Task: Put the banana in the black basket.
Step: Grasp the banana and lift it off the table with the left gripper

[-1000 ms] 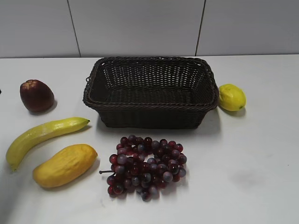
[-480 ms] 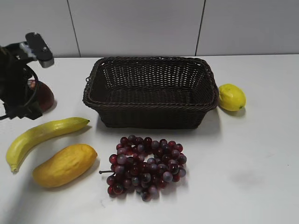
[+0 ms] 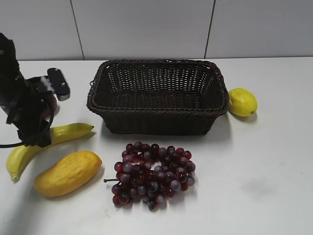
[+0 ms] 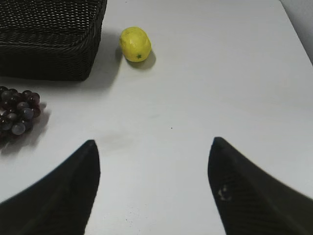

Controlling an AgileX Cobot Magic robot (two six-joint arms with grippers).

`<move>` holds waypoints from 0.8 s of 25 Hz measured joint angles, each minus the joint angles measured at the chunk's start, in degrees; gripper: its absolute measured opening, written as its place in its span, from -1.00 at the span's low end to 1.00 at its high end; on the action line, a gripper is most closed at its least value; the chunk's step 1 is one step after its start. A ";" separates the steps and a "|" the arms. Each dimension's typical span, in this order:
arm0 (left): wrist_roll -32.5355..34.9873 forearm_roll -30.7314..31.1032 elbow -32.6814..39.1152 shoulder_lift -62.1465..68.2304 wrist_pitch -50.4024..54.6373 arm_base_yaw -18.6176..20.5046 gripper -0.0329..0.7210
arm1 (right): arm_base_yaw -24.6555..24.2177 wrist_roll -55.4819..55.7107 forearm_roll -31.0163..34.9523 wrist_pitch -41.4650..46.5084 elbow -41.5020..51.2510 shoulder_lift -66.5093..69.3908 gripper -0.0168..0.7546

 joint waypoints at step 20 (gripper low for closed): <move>0.18 -0.96 -0.04 -2.23 3.03 0.00 0.15 | 0.00 0.00 0.00 0.00 0.00 0.00 0.39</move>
